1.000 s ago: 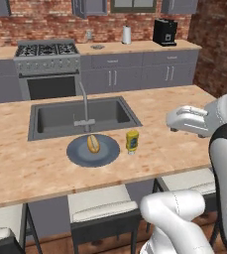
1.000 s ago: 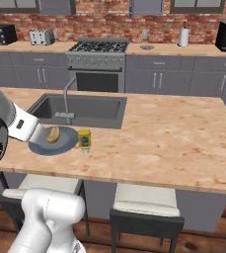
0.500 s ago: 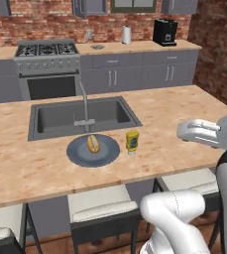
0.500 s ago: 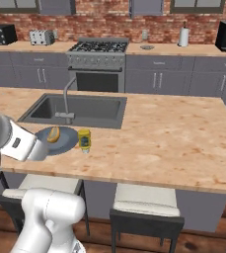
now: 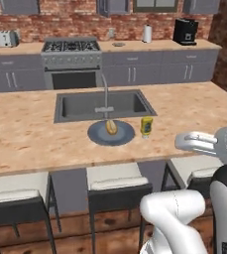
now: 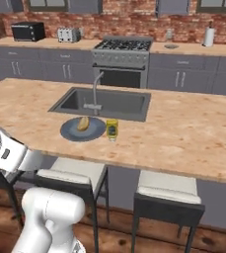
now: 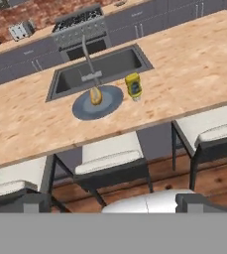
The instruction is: Move the hot dog bun to the plate on the dining table and place the condiment next to that plate. Then navigate to the fridge and take the sausage and place it on the plate as well.
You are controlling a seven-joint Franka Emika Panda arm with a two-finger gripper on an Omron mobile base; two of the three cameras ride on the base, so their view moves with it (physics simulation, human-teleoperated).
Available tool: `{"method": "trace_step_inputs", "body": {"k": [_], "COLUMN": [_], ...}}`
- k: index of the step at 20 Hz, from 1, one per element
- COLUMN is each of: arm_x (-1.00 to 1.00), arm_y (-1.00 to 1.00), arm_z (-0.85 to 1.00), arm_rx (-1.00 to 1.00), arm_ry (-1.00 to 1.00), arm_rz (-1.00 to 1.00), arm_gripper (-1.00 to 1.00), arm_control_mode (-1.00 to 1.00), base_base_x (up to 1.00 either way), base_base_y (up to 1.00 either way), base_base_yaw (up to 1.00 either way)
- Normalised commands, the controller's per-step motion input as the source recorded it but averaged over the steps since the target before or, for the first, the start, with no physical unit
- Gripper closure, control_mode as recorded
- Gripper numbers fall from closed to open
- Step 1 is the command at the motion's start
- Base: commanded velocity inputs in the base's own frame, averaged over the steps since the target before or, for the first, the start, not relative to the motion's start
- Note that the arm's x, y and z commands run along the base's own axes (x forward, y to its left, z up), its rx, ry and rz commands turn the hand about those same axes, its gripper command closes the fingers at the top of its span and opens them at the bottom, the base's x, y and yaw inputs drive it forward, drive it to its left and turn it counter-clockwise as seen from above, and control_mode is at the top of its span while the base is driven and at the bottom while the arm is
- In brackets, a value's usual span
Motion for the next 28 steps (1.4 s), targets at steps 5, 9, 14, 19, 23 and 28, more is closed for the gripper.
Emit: {"method": "trace_step_inputs", "body": {"k": [5, 9, 14, 19, 23, 28], "arm_x": [0.00, 0.00, 0.00, 0.00, 0.00, 0.00], "arm_y": [0.00, 0.00, 0.00, 0.00, 0.00, 0.00], "arm_z": [0.00, 0.00, 0.00, 0.00, 0.00, 0.00], "arm_rx": [0.00, 0.00, 0.00, 0.00, 0.00, 0.00], "arm_ry": [0.00, 0.00, 0.00, 0.00, 0.00, 0.00], "arm_rz": [0.00, 0.00, 0.00, 0.00, 0.00, 0.00], "arm_gripper": [-1.00, -1.00, -1.00, -1.00, -1.00, -1.00], "arm_control_mode": [1.00, 1.00, 1.00, 1.00, 1.00, 1.00], "base_base_x": [-0.40, -0.34, -0.28, -0.23, -0.06, 0.12], "base_base_y": [0.45, 0.53, 0.58, 0.60, 0.61, 0.65], "base_base_yaw": [0.58, 0.61, 0.63, 0.63, 0.63, 0.55]}}
